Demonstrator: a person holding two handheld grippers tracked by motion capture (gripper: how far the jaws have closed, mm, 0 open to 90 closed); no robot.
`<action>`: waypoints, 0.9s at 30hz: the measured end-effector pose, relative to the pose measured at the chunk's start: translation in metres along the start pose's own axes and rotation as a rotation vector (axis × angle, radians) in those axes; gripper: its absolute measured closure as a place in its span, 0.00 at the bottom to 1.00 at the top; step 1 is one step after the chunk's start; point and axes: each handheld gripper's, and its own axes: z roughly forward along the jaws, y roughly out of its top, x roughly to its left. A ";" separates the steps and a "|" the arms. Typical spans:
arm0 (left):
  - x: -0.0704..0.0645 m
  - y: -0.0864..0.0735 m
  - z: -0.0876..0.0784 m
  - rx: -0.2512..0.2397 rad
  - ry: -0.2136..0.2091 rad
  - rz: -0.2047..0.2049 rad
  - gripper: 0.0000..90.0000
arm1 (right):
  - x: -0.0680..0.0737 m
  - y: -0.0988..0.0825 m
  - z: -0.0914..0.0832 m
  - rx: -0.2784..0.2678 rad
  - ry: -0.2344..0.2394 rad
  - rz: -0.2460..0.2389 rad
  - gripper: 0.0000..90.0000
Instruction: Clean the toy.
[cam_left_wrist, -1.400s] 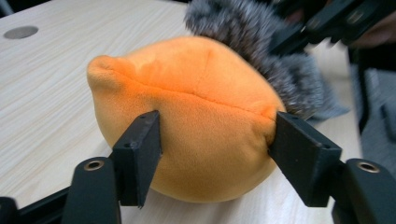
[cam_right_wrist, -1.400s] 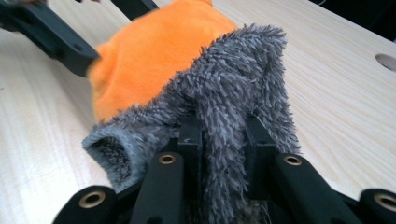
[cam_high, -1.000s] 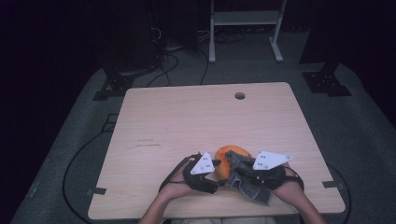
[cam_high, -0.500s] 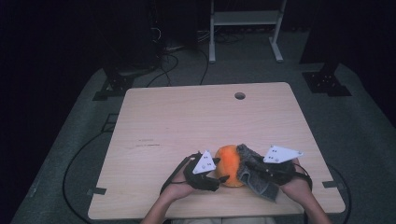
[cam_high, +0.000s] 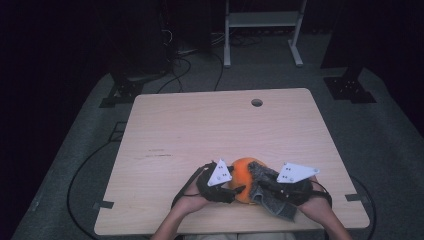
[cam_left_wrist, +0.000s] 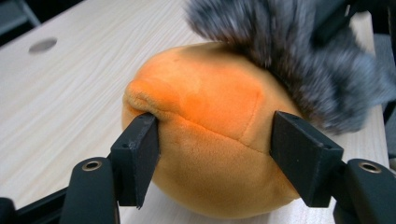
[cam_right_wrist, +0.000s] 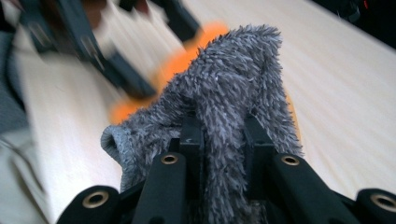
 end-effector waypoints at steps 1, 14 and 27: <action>-0.004 0.001 0.001 -0.009 -0.009 0.034 0.37 | 0.002 0.005 -0.003 -0.020 0.016 -0.011 0.81; -0.008 0.003 0.007 -0.049 0.015 -0.017 0.29 | 0.002 0.001 0.003 -0.030 0.053 -0.005 0.81; -0.028 0.006 0.008 -0.037 -0.032 0.179 0.36 | 0.002 0.018 -0.010 -0.051 0.094 -0.019 0.81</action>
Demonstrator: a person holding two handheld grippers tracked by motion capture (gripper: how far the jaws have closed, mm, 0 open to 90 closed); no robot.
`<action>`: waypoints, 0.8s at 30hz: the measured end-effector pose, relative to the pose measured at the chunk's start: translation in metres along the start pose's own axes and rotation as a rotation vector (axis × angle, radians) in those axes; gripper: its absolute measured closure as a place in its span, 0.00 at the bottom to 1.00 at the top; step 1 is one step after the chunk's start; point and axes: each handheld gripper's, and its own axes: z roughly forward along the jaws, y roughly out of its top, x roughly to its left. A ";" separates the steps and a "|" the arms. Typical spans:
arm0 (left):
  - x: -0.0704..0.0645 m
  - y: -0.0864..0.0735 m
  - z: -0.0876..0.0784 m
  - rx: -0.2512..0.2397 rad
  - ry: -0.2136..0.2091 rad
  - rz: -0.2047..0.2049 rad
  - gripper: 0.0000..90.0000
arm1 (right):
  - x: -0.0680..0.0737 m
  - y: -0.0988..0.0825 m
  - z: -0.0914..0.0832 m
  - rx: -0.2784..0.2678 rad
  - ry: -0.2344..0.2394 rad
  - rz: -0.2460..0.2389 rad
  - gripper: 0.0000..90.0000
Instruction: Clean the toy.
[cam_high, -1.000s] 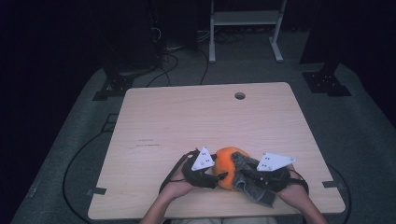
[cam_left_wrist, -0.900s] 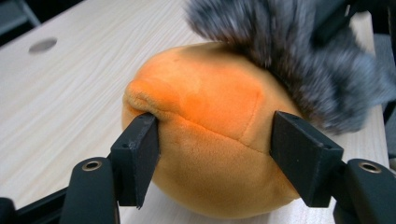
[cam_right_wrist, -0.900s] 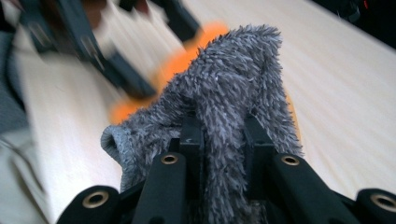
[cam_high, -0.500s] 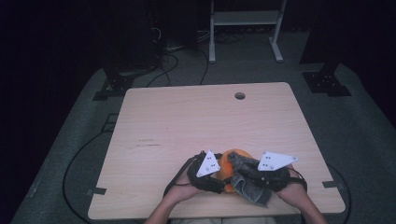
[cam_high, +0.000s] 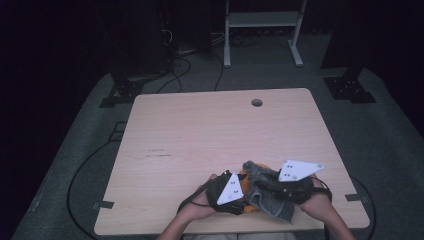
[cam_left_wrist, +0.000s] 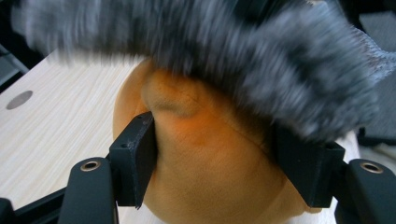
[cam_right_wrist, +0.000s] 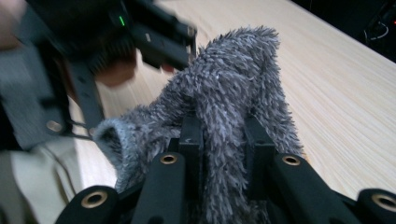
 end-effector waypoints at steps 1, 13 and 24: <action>0.000 0.000 0.000 0.000 0.000 0.000 0.36 | 0.000 0.000 0.000 0.000 0.000 0.000 0.81; 0.022 -0.005 -0.006 -0.040 -0.040 -0.231 0.22 | -0.031 -0.041 -0.003 0.023 -0.025 0.171 0.81; 0.030 -0.014 -0.007 -0.033 -0.029 -0.215 0.35 | -0.022 -0.038 0.002 0.020 -0.003 0.141 0.81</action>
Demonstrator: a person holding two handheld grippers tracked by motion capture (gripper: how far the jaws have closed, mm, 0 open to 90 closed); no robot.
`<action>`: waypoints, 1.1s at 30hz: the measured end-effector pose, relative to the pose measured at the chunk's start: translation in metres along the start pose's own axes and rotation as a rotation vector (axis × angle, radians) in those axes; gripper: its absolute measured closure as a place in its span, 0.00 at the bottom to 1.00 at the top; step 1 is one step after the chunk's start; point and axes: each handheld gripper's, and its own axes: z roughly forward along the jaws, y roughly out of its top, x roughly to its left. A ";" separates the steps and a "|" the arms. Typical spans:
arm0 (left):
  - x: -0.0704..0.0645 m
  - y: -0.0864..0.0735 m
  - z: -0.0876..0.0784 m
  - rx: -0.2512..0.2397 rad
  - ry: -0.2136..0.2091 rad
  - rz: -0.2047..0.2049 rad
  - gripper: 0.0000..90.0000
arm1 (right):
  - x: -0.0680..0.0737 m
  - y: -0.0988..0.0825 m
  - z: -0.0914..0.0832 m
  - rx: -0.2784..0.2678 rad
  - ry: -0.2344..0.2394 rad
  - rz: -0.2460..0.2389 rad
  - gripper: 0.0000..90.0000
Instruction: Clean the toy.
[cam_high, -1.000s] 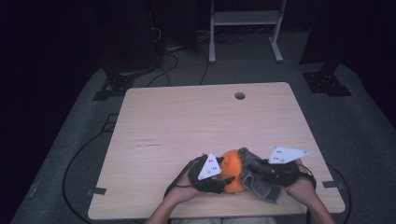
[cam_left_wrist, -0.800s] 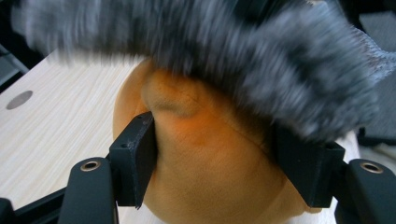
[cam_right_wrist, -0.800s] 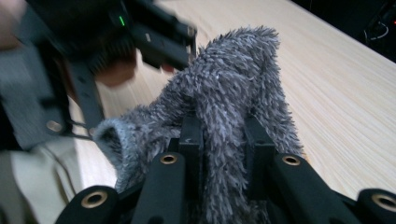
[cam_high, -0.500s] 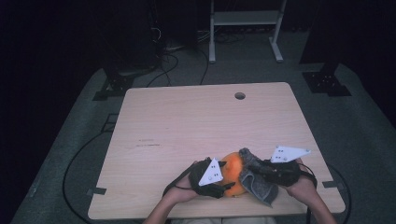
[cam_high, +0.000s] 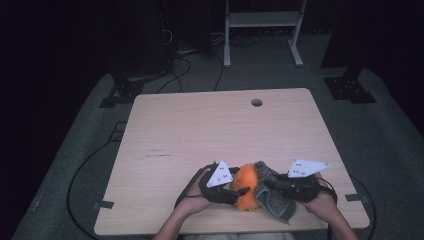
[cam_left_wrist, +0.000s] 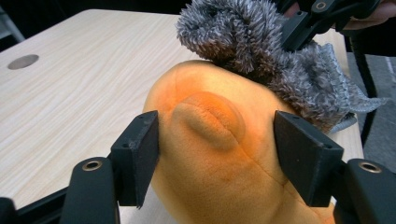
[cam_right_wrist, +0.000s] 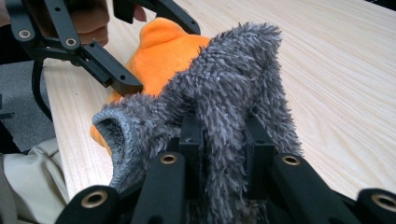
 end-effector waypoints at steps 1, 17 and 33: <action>0.001 -0.001 0.000 0.004 -0.003 -0.005 0.34 | 0.001 0.001 0.001 0.002 0.000 -0.010 0.81; -0.003 0.002 -0.003 0.047 -0.018 0.037 0.32 | 0.007 0.001 0.003 -0.005 0.020 -0.018 0.81; -0.002 -0.001 -0.003 0.056 -0.031 0.053 0.36 | -0.007 -0.001 -0.003 -0.012 -0.021 0.016 0.80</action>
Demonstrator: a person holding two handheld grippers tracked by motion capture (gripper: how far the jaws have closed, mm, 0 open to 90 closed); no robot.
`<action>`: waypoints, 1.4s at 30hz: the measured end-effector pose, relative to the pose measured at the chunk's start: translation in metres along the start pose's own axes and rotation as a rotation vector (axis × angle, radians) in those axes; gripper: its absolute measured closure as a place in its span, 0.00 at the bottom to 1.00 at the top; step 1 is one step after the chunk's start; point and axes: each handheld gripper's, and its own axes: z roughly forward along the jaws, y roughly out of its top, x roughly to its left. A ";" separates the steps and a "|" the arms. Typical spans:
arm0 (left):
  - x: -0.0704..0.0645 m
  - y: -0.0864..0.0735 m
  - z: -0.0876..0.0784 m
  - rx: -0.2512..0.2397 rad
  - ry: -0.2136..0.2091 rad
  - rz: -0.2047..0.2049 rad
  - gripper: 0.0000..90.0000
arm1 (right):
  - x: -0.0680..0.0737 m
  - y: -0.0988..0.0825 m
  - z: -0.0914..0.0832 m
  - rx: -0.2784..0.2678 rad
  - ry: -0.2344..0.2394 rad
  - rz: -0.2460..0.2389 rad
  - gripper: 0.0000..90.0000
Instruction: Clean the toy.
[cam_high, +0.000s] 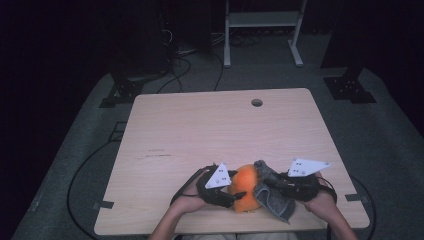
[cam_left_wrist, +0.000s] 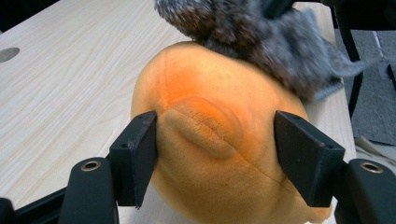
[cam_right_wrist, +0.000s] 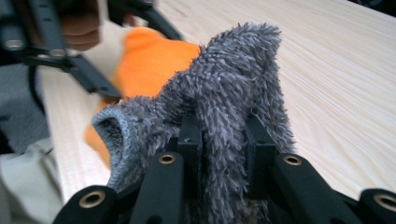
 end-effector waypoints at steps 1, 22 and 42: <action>0.000 0.000 0.000 -0.001 -0.001 0.000 0.36 | -0.002 0.000 -0.002 -0.003 -0.015 0.006 0.80; 0.003 -0.001 -0.001 0.018 -0.015 -0.044 0.36 | -0.003 -0.003 -0.003 -0.015 -0.020 0.027 0.81; 0.006 -0.006 -0.006 0.013 -0.045 -0.027 0.36 | -0.023 -0.017 0.003 0.085 -0.064 0.047 0.81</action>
